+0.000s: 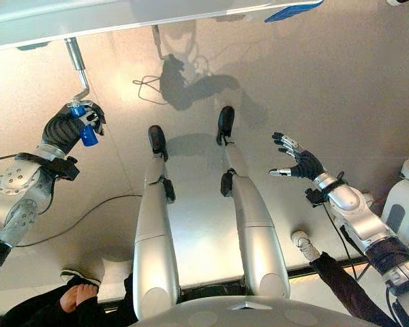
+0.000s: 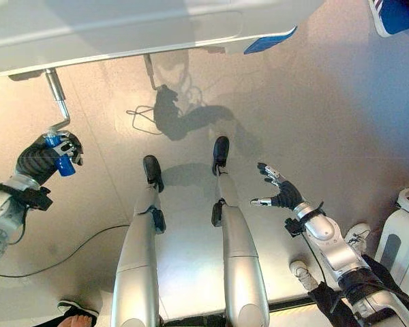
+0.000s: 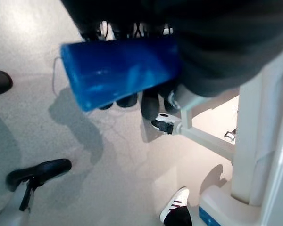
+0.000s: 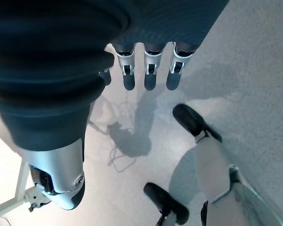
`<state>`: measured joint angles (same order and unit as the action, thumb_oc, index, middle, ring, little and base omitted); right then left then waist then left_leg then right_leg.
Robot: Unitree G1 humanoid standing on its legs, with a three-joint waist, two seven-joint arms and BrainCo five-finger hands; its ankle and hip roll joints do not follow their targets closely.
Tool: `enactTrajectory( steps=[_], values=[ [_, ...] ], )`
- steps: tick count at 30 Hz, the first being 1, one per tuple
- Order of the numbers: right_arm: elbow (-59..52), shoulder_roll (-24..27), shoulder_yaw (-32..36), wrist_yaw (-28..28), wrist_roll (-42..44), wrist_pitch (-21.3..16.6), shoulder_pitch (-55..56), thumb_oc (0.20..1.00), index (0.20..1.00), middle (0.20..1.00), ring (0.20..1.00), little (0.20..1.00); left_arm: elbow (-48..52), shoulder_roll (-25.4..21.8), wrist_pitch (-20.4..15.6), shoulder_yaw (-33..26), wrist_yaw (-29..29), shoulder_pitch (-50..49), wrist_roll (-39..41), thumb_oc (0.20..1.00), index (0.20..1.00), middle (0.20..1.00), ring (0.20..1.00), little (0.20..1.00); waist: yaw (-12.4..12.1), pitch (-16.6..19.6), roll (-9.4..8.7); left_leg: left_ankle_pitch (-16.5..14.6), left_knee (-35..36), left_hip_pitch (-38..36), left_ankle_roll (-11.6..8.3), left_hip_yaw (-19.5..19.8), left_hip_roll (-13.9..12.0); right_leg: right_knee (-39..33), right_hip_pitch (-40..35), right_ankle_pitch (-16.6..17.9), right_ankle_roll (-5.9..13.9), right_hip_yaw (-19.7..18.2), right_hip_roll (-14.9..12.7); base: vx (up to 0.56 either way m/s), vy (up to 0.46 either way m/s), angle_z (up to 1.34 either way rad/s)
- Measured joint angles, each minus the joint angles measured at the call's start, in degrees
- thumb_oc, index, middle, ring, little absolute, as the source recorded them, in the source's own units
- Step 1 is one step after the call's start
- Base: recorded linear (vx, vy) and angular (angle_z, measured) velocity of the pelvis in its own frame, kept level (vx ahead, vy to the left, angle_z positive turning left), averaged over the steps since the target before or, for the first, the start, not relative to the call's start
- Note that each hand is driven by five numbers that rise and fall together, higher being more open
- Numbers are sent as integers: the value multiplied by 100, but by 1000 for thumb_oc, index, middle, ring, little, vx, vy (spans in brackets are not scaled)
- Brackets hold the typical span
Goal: Raise the hospital bed
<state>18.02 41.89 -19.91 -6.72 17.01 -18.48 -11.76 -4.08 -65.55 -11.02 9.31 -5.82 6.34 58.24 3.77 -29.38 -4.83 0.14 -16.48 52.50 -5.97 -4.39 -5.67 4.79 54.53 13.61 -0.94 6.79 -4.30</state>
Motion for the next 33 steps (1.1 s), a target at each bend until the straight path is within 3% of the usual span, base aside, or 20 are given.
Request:
enactTrajectory(
  steps=[12,17,33],
  values=[
    [-173,92,41,21,53,-34,110,1000,1000,1000,1000,1000,-395,857,-190,-388,63,-22,-137,200,200,200,200,200,-48,5,104,0,17,-60,-1,0,1,9,-46,-13,-2,6,0,0,0,0],
    [-184,142,142,29,54,-35,119,1000,1000,1000,1000,1000,-459,920,-230,-398,107,-17,-257,200,200,200,200,200,-45,5,110,0,17,-63,-1,-2,1,12,-46,-13,-2,2,1,4,15,0],
    [-165,181,157,120,53,-31,121,1000,1000,1000,1000,1000,-1603,1853,-582,-338,270,704,-574,200,200,200,200,200,-108,47,198,-1,-21,-50,-3,-8,-17,47,-39,-40,33,-8,14,1,2,0]
  ],
)
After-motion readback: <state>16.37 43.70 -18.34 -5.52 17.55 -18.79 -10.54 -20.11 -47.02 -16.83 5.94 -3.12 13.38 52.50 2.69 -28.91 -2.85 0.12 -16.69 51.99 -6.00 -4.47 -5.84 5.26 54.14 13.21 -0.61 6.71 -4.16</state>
